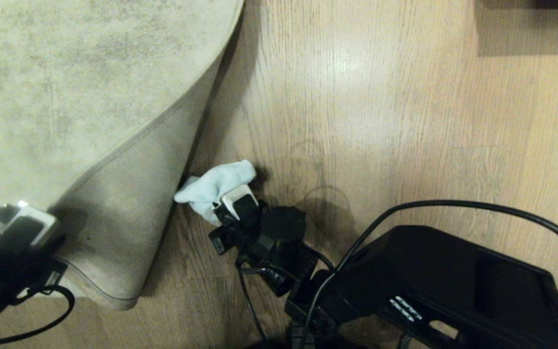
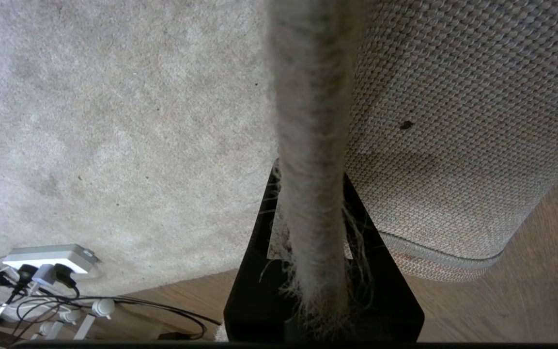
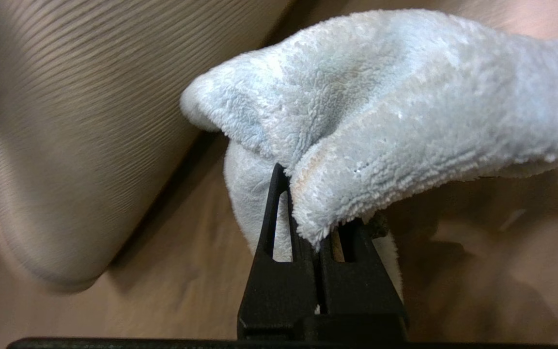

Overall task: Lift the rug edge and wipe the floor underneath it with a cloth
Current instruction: Wipe the floor under the carpet with a rag

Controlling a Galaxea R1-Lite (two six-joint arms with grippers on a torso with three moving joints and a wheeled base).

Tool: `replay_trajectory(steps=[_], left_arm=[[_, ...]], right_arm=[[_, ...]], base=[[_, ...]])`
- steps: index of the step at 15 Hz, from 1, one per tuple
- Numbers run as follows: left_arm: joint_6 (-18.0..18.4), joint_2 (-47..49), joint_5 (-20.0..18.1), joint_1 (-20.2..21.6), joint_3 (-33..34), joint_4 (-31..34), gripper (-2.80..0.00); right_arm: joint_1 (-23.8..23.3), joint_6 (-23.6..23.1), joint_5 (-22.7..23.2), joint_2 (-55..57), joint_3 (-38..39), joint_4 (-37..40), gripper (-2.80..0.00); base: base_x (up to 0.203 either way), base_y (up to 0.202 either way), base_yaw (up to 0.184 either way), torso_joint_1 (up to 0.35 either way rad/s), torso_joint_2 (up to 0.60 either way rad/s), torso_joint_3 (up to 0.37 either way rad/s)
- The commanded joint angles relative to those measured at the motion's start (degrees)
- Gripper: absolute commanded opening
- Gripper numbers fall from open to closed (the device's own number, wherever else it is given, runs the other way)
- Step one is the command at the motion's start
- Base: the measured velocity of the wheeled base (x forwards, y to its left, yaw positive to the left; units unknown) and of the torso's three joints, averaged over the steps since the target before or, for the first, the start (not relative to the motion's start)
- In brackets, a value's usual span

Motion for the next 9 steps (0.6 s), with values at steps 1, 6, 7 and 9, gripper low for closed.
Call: replay_trajectory(steps=[1, 6, 7, 9], left_arm=[[0.16, -0.01, -0.05, -0.18, -0.13, -0.39, -2.80], [0.25, -0.10, -0.05, -1.15, -0.12, -0.39, -2.80], [0.25, -0.10, -0.05, -1.15, 0.04, -0.39, -2.80], [0.25, -0.10, -0.05, -1.13, 0.13, -0.39, -2.80]], right_arm=[[-1.04, -0.08, -0.04, -2.12, -0.23, -0.10, -2.80], [-2.64, -0.08, 0.13, -3.28, -2.88, 1.70, -2.80], [-2.91, -0.08, 0.13, -3.33, -4.37, 2.50, -2.80], [-3.89, -0.10, 0.05, -4.04, -6.86, 4.79, -2.80]], base=[[0.000, 0.000, 0.000, 0.000, 0.00, 0.000], [0.000, 0.000, 0.000, 0.000, 0.00, 0.000], [0.000, 0.000, 0.000, 0.000, 0.00, 0.000], [0.000, 0.000, 0.000, 0.000, 0.00, 0.000]])
